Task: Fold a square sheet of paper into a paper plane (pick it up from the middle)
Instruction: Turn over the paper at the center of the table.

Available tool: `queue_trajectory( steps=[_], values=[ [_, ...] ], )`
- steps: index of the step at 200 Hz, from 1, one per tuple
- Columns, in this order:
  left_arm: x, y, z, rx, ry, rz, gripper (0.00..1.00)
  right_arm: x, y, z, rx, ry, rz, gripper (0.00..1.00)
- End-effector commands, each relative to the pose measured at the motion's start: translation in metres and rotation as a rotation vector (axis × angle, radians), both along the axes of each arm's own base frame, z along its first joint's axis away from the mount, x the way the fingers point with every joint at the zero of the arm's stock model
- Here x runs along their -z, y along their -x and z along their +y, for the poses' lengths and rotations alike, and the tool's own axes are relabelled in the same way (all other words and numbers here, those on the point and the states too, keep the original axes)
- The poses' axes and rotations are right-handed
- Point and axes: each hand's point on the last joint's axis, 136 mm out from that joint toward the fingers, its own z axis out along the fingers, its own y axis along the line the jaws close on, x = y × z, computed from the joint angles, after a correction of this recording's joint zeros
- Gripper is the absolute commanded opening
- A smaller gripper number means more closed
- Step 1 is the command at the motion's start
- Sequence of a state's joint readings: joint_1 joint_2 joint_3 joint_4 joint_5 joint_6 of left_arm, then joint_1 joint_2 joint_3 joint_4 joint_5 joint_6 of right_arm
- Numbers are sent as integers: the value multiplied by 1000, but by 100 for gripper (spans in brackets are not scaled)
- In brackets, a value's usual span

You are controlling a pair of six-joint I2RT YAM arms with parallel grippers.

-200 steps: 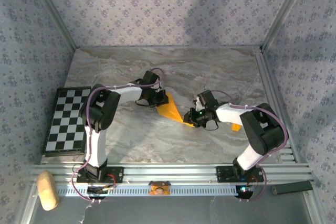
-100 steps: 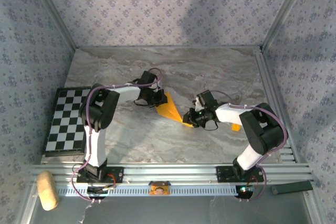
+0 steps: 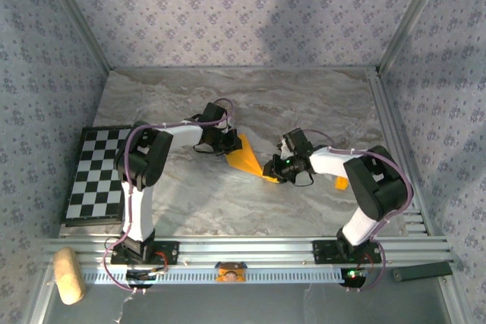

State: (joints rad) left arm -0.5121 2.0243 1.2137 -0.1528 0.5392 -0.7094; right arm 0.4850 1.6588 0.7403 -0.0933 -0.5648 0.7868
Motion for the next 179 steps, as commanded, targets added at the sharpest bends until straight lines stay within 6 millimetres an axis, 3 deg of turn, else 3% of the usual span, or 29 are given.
queue_trajectory(
  steps=[1,179],
  values=[
    [13,7,6,-13,-14,53,7,1,-5,4,5,9,15,21],
    [15,6,7,-23,-7,65,7,-8,-13,9,6,-63,-55,21]
  ],
)
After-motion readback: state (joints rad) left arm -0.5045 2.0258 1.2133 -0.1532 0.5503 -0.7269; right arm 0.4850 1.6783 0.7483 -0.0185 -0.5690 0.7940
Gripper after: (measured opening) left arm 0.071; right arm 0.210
